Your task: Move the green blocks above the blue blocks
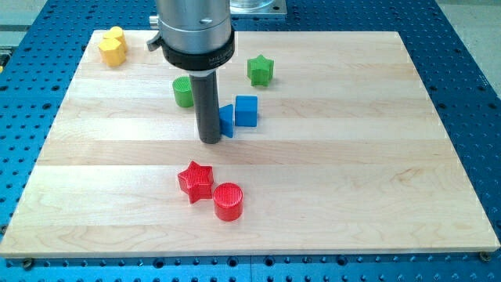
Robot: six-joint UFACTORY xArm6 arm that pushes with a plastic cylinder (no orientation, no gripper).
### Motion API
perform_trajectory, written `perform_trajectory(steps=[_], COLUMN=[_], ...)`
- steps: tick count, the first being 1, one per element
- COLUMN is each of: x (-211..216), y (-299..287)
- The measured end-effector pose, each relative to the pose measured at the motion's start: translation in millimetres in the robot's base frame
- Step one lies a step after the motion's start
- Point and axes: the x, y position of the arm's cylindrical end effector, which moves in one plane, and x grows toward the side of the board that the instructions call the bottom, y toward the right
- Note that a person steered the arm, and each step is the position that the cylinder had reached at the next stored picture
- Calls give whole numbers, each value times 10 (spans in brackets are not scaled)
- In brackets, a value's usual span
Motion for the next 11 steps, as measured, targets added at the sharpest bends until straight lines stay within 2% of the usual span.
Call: perform_trajectory(steps=[2,4,5,6,7,8,9,10,11], x=[-12,-801,-991,-834,-848,-855,-930,-1336,-1460], y=[-657,-707,-226,-459,-217,183,1011,1363,1191])
